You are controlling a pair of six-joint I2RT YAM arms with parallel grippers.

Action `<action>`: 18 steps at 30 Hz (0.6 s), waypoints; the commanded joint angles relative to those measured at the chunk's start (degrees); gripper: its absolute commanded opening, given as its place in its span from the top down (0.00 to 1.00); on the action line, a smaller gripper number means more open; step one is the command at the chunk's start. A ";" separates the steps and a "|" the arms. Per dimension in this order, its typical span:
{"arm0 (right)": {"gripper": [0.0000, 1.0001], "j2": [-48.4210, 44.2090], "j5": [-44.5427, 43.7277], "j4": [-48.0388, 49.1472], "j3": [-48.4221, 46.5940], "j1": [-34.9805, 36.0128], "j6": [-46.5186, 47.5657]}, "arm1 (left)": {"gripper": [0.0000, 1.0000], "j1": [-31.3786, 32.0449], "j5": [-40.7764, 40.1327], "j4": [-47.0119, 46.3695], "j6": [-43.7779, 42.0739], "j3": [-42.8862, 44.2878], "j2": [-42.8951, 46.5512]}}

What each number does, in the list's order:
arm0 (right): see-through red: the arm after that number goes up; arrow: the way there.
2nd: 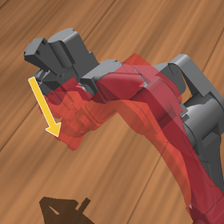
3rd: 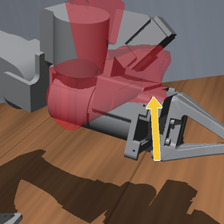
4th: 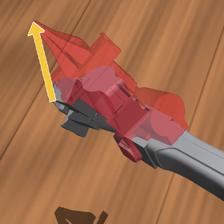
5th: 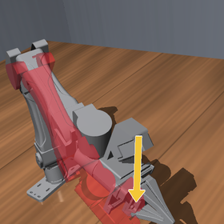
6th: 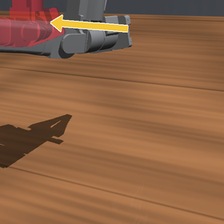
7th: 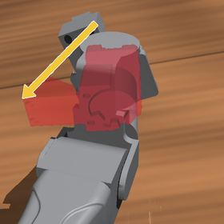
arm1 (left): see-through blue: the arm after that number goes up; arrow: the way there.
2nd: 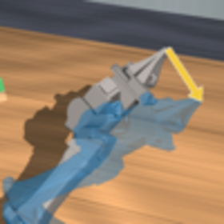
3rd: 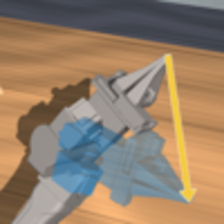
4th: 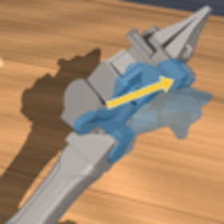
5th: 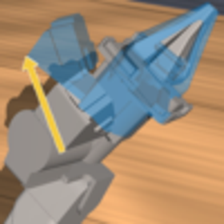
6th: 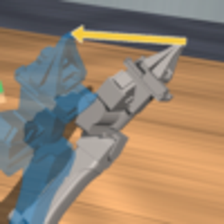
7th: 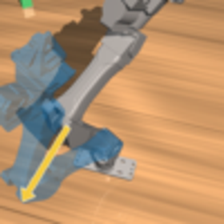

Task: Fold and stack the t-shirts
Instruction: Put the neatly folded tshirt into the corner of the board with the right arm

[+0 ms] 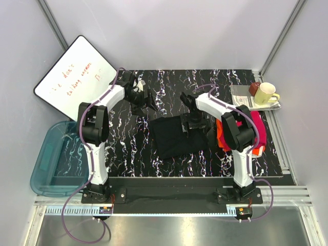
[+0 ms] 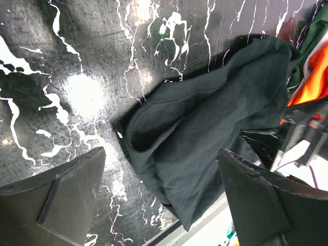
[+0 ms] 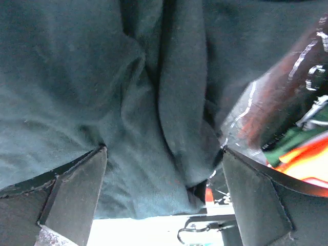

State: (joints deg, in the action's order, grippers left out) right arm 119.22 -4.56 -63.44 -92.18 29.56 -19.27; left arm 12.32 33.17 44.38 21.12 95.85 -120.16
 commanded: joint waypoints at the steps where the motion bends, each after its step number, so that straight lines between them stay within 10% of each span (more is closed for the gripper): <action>1: 0.00 -0.13 2.45 3.67 3.22 -1.43 0.90 | 0.04 -0.01 -0.56 -0.26 -0.82 -0.23 4.23; 10: 0.06 4.70 7.37 12.19 7.90 -5.30 1.16 | 0.04 -0.01 -0.91 0.09 -1.00 -0.93 4.58; 18: 0.99 9.11 17.83 14.05 4.21 -5.57 2.39 | 0.04 -0.01 -1.70 1.06 -1.00 -0.67 5.11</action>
State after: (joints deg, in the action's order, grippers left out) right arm 122.85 12.08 -59.22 -88.92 23.05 -17.23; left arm 12.32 32.40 45.17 20.93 95.02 -118.41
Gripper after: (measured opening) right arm 0.162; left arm 0.955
